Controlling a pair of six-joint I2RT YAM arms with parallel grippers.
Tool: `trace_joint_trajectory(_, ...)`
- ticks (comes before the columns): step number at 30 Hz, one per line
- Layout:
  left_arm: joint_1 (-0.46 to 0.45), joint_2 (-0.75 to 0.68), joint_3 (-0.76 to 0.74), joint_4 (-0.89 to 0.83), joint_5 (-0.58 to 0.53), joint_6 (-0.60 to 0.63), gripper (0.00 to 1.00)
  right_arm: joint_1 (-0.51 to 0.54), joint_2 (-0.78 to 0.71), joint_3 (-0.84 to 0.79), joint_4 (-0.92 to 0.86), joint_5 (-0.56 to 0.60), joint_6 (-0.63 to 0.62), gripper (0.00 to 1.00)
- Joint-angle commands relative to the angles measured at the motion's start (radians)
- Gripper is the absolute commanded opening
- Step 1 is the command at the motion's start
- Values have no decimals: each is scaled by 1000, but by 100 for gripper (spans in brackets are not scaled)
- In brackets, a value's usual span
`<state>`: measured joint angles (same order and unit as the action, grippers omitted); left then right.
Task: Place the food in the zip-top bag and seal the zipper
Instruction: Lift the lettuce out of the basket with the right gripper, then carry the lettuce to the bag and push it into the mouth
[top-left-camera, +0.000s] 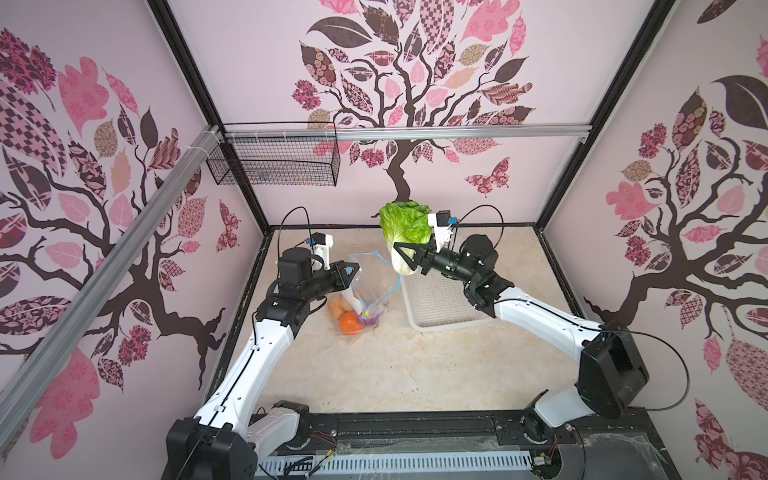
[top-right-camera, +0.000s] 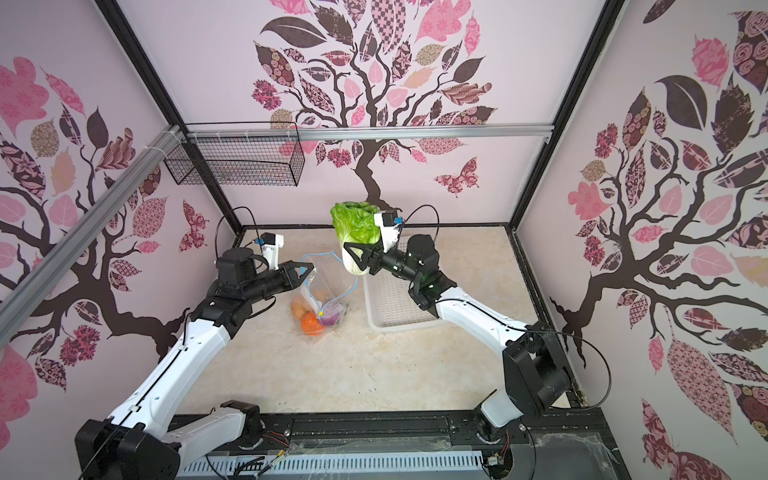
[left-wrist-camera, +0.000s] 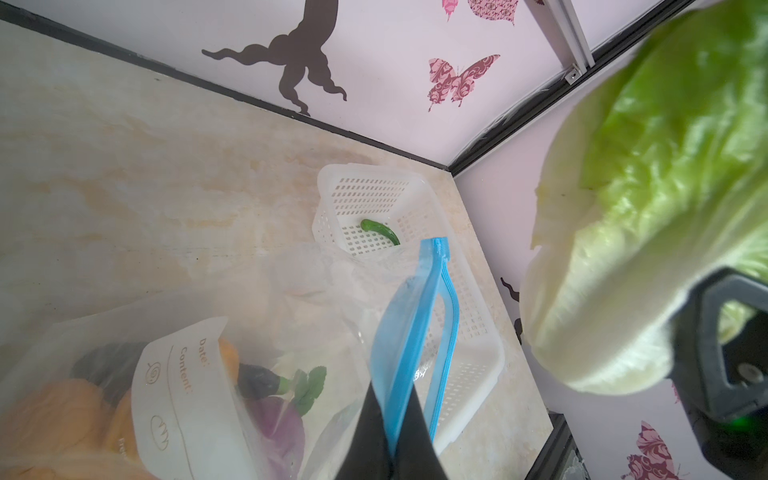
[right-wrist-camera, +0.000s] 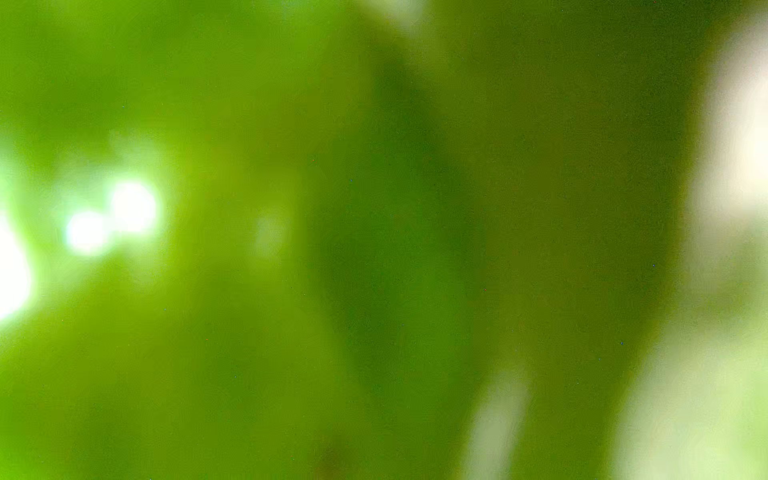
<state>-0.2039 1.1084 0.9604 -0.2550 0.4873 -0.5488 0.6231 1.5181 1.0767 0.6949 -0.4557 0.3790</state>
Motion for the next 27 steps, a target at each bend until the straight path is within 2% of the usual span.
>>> trace_joint_trajectory(1, -3, -15, -21, 27, 11, -25, 0, 48, 54, -21, 290, 26, -18, 61)
trace_joint_trajectory(6, 2, -11, -5, 16, 15, -54, 0, 101, 148, -29, 470, 51, -42, 62)
trace_joint_trajectory(10, 21, -3, 4, 7, 35, -70, 0, 145, 235, -36, 592, 82, -135, 62)
trace_joint_trajectory(18, 49, 18, 28, 17, 81, -114, 0, 179, 386, -64, 795, 202, -214, 63)
trace_joint_trajectory(27, 73, 32, 33, 49, 116, -161, 0, 207, 445, -93, 793, 241, -313, 68)
